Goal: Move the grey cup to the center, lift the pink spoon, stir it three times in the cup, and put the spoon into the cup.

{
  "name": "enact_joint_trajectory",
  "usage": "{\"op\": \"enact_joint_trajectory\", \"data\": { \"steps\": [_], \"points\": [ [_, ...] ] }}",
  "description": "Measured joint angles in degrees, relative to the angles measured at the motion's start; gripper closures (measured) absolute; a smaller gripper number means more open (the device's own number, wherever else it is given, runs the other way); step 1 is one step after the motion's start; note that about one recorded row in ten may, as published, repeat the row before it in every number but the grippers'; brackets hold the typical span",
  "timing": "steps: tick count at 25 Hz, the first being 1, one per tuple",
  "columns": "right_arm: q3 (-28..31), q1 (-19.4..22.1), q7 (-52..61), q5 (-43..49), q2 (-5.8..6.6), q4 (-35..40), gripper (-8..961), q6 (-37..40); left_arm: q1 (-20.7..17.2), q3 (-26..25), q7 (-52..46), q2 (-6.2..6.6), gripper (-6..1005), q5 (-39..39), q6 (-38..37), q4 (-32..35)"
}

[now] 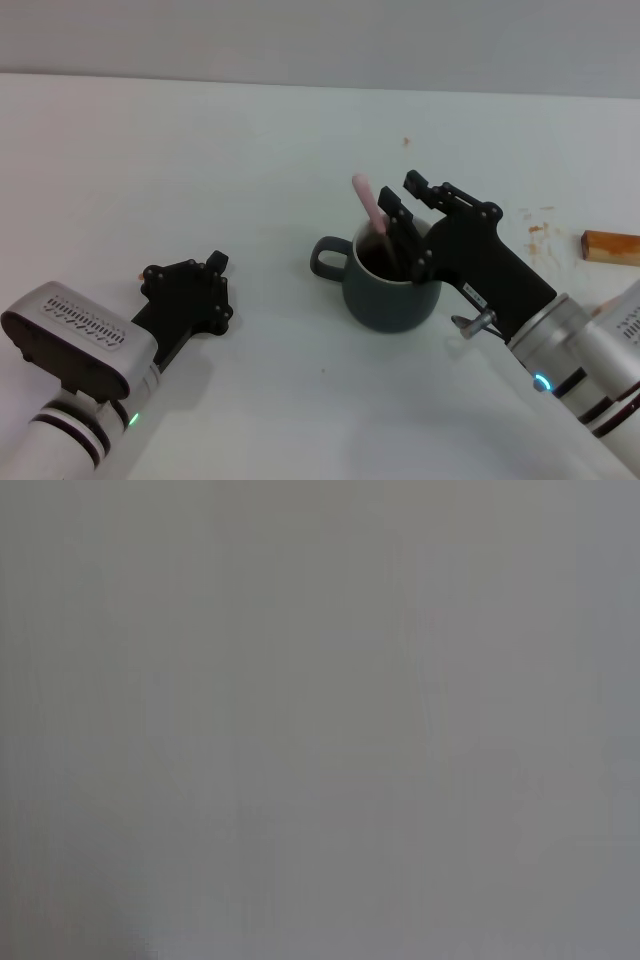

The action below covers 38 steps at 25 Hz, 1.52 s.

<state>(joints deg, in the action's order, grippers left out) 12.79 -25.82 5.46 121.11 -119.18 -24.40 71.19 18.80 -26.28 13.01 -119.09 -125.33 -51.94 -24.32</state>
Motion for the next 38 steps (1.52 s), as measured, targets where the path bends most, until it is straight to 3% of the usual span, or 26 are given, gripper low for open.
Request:
{"op": "enact_joint_trajectory", "data": {
  "steps": [3,5,11,22,27,32,38],
  "points": [
    [0.03,0.44,0.43,0.02,0.0,0.0,850,0.54,0.01,0.0,0.0,0.0,1001,0.0,0.0,0.1],
    [0.11,1.0,0.41,-0.02,-0.01,-0.02,625,1.8,0.01,0.0,0.0,0.01,1001,0.0,0.0,0.1],
    [6.51,7.71,-4.37,-0.4,-0.3,-0.1,416,10.01,0.01,0.0,0.0,0.0,1001,0.0,0.0,-0.06],
    [24.32,20.02,-3.58,-1.47,-0.05,7.25,311,16.56,-0.5,-0.01,0.02,0.0,1001,-0.05,-0.29,-0.13],
    [24.11,22.88,-3.2,-4.5,-0.06,8.47,209,17.45,-0.57,-0.46,0.03,0.0,1001,-0.08,-0.74,-0.2],
    [21.49,23.43,3.66,-4.51,0.18,11.09,209,17.87,-0.63,-0.54,0.03,0.0,1001,-0.08,-0.87,-0.2],
    [21.22,23.46,4.28,-4.72,-0.08,11.48,209,19.48,-0.7,-1.12,0.01,0.0,1001,-0.02,-1.04,-0.21]
  ]
}}
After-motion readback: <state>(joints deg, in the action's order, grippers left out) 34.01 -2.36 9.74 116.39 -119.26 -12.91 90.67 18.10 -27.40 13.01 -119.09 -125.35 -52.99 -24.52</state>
